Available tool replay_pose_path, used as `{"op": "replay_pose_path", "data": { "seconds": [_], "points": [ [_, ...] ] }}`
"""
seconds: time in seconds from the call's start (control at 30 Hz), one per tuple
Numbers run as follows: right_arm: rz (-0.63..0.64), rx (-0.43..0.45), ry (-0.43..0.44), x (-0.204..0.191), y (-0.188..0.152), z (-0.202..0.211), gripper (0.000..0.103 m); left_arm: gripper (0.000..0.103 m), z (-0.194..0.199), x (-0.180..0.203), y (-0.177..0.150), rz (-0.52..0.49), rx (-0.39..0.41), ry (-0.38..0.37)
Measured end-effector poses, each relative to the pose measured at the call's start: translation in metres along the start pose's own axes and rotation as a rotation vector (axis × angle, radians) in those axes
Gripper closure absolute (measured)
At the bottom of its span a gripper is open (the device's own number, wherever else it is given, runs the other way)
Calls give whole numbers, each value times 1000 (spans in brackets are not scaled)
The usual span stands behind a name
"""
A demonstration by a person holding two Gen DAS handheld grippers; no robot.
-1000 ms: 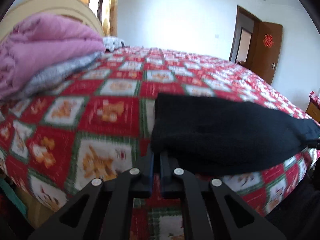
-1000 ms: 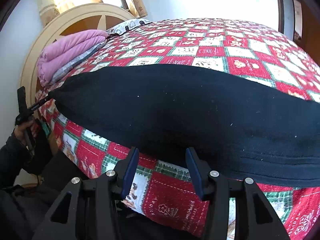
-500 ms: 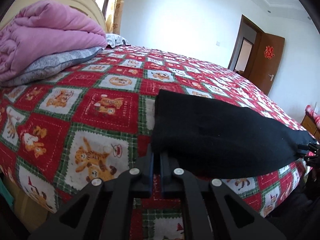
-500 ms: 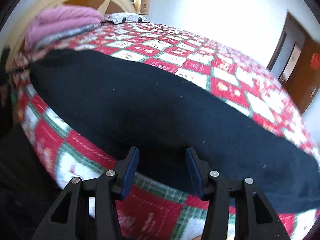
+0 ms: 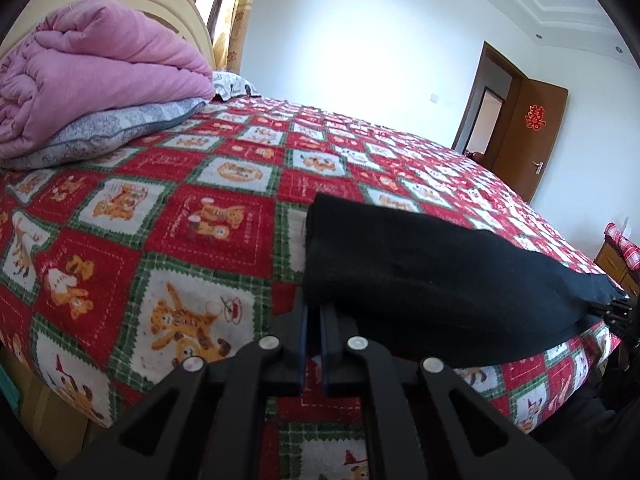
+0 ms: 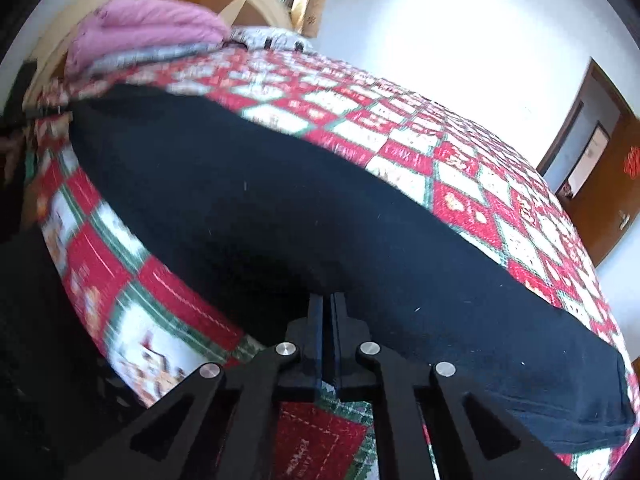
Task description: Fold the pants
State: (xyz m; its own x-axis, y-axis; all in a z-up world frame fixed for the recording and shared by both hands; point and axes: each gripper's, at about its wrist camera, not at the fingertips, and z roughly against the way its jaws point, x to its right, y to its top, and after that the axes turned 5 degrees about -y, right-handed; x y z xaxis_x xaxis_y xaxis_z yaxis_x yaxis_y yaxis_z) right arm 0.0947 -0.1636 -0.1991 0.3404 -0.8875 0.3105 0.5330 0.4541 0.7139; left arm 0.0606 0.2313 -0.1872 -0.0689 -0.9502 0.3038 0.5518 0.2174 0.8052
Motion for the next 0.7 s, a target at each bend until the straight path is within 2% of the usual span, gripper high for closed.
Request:
{"op": "replay_pose_path", "data": {
  "seconds": [0.17,0.3,0.4,0.47,0.57,0.63,0.7],
  "points": [
    [-25,8,38,1,5,19,100,97,0,-4,0,-4,-2,-5],
    [8,-68,40,-8,-10,-4,100,97,-6,-8,-11,3,-33,-5],
    [27,-80,36,-13,-12,-7,100,97,-6,-11,-13,10,-32,-16],
    [16,-101,49,-10,-12,-11,100,92,-6,-11,-14,12,-33,-14],
    [-17,-88,64,-5,-14,-12,96,83,-6,-15,-15,26,-35,2],
    [5,-92,68,-7,-14,-10,95,69,-4,-19,-14,35,-30,18],
    [32,-95,58,-11,-14,-7,95,65,2,-23,-14,41,-20,35]
  ]
}}
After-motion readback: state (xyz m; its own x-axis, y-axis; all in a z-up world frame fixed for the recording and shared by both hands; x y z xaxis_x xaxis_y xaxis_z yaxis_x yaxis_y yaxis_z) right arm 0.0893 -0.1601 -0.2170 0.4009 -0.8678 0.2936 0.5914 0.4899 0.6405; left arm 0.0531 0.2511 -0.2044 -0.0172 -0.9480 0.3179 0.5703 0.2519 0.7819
